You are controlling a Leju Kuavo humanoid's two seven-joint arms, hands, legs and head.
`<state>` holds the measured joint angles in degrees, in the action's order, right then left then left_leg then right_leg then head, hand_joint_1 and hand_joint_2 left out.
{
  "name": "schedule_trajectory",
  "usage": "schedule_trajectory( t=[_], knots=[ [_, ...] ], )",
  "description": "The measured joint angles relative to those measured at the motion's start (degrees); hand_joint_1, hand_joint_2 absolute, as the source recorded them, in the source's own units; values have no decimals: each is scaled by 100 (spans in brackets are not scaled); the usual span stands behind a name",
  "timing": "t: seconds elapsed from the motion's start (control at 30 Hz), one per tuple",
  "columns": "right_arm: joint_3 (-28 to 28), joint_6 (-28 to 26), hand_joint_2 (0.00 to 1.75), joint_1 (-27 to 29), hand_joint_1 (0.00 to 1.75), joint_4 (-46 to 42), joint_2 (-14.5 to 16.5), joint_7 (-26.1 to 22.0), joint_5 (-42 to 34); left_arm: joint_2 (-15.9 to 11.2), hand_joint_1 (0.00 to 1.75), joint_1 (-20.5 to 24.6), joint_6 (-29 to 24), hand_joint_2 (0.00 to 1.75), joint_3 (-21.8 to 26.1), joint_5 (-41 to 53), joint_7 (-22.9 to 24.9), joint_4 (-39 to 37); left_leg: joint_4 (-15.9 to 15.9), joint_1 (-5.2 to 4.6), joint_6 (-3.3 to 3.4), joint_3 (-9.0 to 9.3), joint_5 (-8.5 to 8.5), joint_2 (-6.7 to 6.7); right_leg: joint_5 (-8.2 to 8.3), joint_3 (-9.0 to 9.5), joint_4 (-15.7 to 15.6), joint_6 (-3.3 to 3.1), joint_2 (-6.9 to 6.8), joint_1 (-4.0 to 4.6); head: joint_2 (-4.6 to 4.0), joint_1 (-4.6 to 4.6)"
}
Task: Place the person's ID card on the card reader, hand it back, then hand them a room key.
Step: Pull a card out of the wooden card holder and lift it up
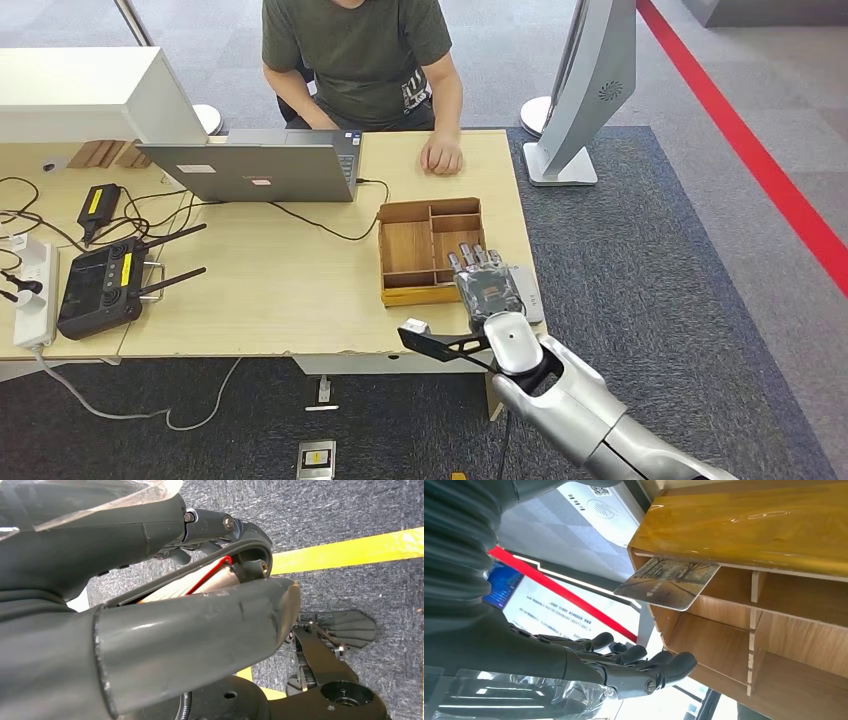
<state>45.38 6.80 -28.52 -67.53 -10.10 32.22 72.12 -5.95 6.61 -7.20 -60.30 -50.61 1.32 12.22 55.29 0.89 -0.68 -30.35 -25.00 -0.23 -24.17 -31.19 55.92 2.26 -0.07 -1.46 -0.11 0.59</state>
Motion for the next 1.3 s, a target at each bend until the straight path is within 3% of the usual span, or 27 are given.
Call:
schedule_trajectory(
  t=[0.27,0.47,0.6,1.3],
  knots=[
    [71,108,175,-2,0,-10,9,52,-1,0,0,0,-12,0,0,-29,3,0,0,0,0,0,0,0,0,0,0,0,0,0,-1,0],
    [121,206,175,-3,14,-52,11,72,-12,0,0,0,-17,0,0,-28,7,0,0,0,0,0,0,0,0,0,0,0,0,0,-1,0],
    [142,228,175,-3,175,-78,11,80,-16,0,0,0,-19,0,0,-27,19,0,0,0,0,0,0,0,0,0,0,0,0,0,-1,-1],
    [229,264,175,-49,175,-335,63,115,-33,2,0,-1,-107,0,0,-97,89,0,0,0,0,0,0,0,0,0,0,0,0,0,0,0]
  ],
)
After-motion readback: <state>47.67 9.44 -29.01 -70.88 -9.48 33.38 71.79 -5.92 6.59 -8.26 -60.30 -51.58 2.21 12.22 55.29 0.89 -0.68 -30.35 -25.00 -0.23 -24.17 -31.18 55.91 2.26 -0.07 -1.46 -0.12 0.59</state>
